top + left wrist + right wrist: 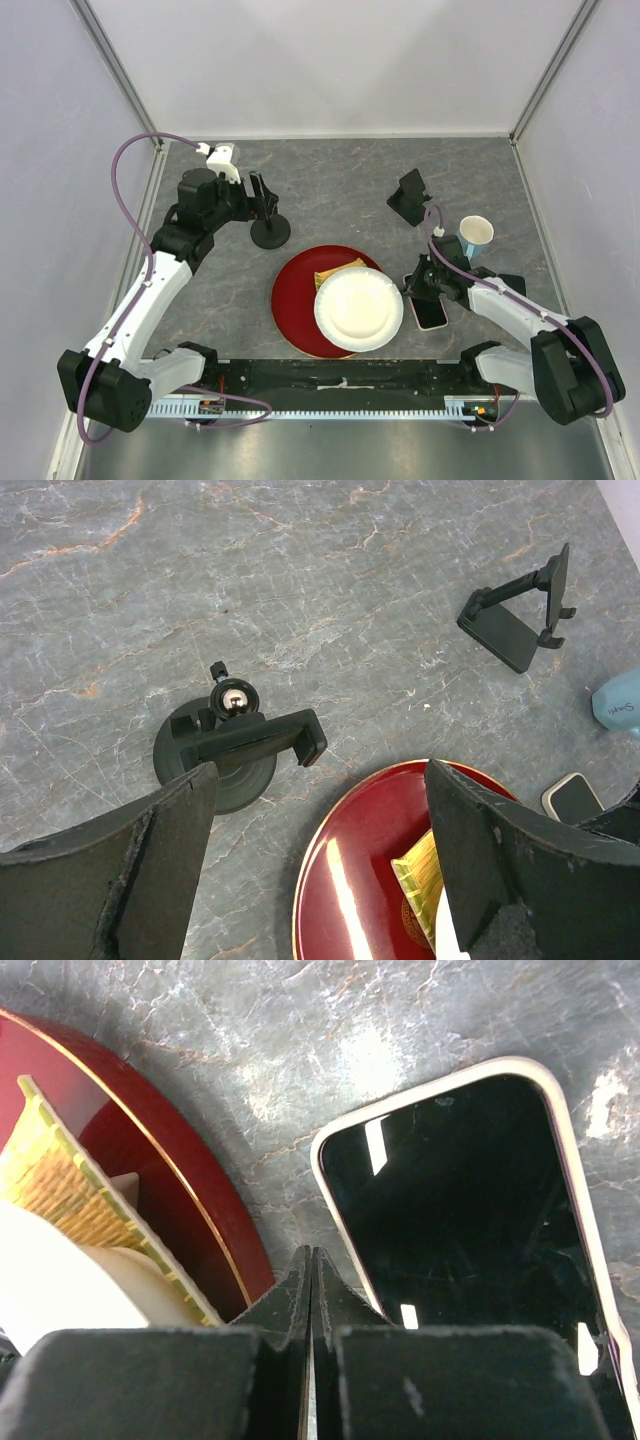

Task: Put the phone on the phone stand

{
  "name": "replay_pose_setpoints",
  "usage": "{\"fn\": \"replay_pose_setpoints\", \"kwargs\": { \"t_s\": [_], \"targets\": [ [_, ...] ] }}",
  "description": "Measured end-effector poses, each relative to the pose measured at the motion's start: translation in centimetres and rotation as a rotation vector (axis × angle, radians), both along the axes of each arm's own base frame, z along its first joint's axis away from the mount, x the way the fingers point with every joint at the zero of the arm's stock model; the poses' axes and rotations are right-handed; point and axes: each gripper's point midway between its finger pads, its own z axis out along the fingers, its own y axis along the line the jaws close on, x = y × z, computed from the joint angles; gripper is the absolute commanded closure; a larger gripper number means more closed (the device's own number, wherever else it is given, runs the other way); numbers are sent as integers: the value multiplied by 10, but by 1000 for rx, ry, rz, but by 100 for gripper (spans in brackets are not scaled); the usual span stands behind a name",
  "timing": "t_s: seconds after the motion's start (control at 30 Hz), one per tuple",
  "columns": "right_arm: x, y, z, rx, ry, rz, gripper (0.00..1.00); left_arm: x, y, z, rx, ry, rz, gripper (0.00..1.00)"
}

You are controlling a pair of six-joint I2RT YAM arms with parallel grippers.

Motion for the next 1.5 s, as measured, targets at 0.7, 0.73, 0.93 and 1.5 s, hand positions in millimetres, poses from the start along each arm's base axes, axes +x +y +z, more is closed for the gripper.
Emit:
{"fn": "replay_pose_setpoints", "kwargs": {
  "t_s": [0.7, 0.73, 0.93, 1.5],
  "targets": [
    [44, -49, -11, -231, -104, -196, 57, 1, -1, -4, 2, 10, -1, 10],
    [44, -50, -9, -238, -106, -193, 36, 1, -1, -4, 3, 11, -2, 10],
    [52, -67, 30, -240, -200, -238, 2, 2, -1, -5, 3, 15, -2, 10],
    [-15, -119, 22, -356, 29, -493, 2, 0, -4, -5, -4, 17, -21, 10]
  ]
}}
